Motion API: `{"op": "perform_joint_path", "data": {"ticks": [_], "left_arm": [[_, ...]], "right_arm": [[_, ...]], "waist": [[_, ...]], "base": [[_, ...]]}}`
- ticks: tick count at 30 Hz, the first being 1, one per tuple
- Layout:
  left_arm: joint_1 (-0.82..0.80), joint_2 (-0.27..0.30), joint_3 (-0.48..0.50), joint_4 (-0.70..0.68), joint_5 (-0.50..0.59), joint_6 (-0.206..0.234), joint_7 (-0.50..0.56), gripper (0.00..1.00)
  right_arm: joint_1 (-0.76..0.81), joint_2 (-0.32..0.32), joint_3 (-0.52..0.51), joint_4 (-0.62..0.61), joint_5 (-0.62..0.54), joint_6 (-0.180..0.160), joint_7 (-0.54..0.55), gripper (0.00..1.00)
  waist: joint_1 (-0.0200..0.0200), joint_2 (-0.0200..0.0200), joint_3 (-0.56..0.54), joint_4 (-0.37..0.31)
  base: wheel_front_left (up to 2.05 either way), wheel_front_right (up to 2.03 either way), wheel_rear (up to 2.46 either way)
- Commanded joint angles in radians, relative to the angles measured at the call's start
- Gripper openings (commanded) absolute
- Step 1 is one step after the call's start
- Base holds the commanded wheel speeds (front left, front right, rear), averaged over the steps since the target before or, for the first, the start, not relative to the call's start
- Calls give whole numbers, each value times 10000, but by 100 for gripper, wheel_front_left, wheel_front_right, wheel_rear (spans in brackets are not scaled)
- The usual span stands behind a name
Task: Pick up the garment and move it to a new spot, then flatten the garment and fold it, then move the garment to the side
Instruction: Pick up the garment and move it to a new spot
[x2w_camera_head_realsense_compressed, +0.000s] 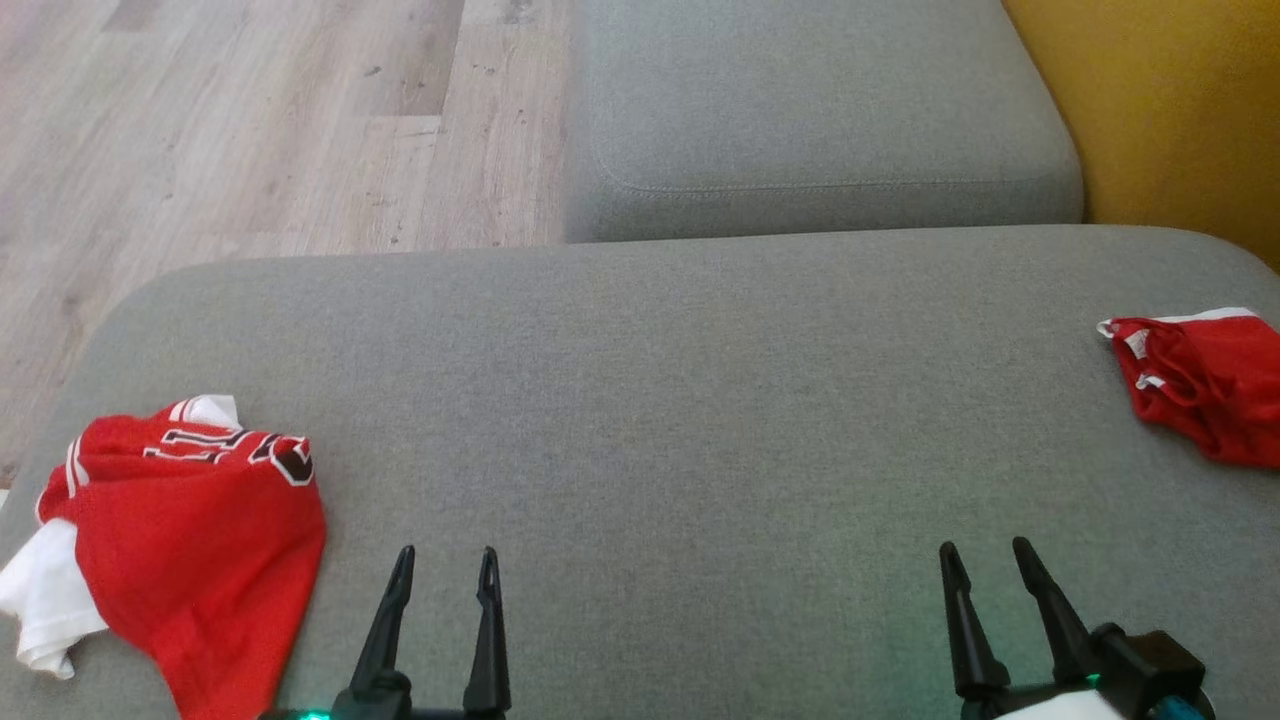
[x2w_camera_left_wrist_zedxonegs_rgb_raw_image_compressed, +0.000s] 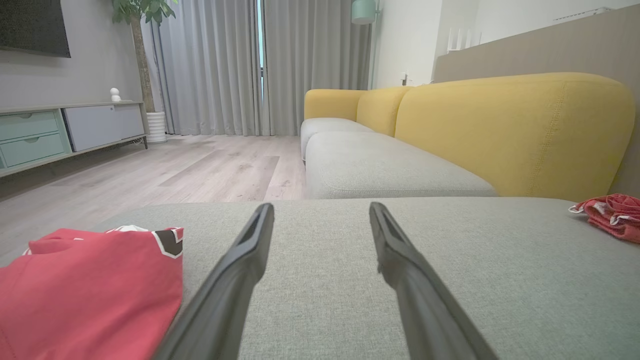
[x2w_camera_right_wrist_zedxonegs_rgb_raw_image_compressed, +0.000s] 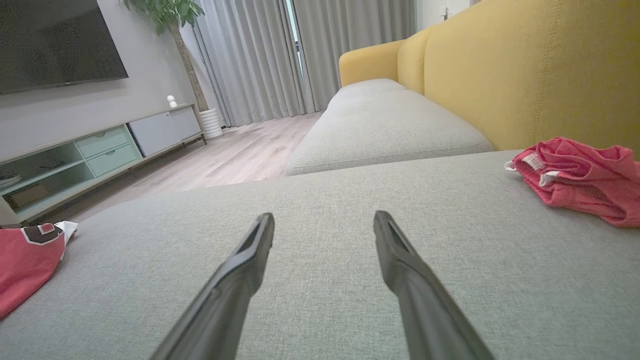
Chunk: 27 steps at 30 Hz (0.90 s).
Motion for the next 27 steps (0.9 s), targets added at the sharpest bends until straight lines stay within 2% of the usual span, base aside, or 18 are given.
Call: {"op": "perform_joint_path", "data": {"ticks": [1, 18, 22, 27], "left_arm": [[-433, -41, 361, -212, 51, -25, -51, 100], [-488, -41, 431, 8, 173, -135, -51, 100], [-524, -41, 465, 4, 278, -144, -51, 100], [-637, -41, 523, -24, 481, -204, -51, 100]], "right_arm": [[-485, -59, 302, -383, 5, -9, -108, 100], [-487, -57, 344, -457, 65, -9, -108, 100], [-388, -57, 391, -464, 109, -9, -108, 100], [-333, -57, 481, -501, 212, -9, -108, 100]], "waist": [[0, 0, -19, -6], [0, 0, -1, 40], [0, 0, 55, 357], [0, 0, 252, 1225]], "base": [[0, 0, 0], [0, 0, 0], [0, 0, 0], [0, 0, 0]]}}
